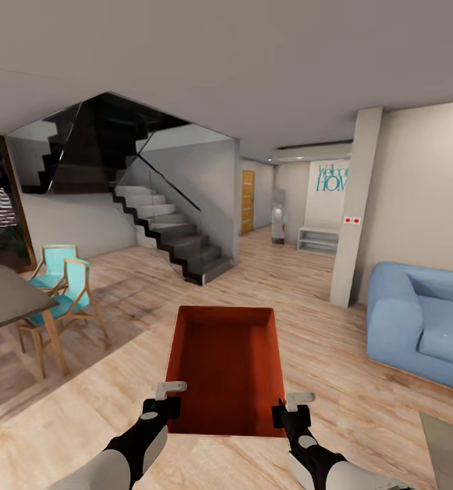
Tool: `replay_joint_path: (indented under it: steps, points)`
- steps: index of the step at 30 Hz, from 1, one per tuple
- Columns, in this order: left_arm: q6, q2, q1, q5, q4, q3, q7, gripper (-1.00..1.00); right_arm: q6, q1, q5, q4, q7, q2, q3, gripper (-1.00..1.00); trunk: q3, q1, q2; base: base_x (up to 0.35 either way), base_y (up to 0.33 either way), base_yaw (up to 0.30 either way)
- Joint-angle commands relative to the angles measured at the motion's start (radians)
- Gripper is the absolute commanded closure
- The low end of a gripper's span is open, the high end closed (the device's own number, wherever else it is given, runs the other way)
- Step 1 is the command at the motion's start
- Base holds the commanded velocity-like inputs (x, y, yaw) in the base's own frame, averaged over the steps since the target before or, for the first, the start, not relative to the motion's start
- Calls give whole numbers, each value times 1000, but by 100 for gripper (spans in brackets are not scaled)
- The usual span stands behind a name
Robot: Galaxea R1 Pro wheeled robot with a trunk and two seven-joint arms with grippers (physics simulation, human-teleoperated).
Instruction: Move the two storage containers from the living room to the garage. In the garage, place one container on the floor and stack the other container on top of it (either order is fine).
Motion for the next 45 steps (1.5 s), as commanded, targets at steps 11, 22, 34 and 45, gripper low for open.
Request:
replay_joint_path:
  steps: [11, 22, 34, 45]
  points:
    - [-2, 1, 0, -5, 4, 19, 61, 100, -16, -1, 11, -3, -2, 1, -51, 100, -2, 1, -1, 322, 1, -261]
    - [1, 1, 0, -5, 6, 19, 59, 100, -16, -2, 7, -3, -2, 1, -51, 100, -2, 1, -1, 322, 0, -261]
    - [0, 2, 0, -5, 4, 19, 59, 100, -16, -1, 7, -3, -2, 2, -50, 100, -2, 1, -1, 322, 0, -65]
    - [0, 2, 0, -5, 4, 19, 59, 100, -16, -2, 5, -3, -2, 2, -50, 100, -2, 1, -1, 322, 0, 0]
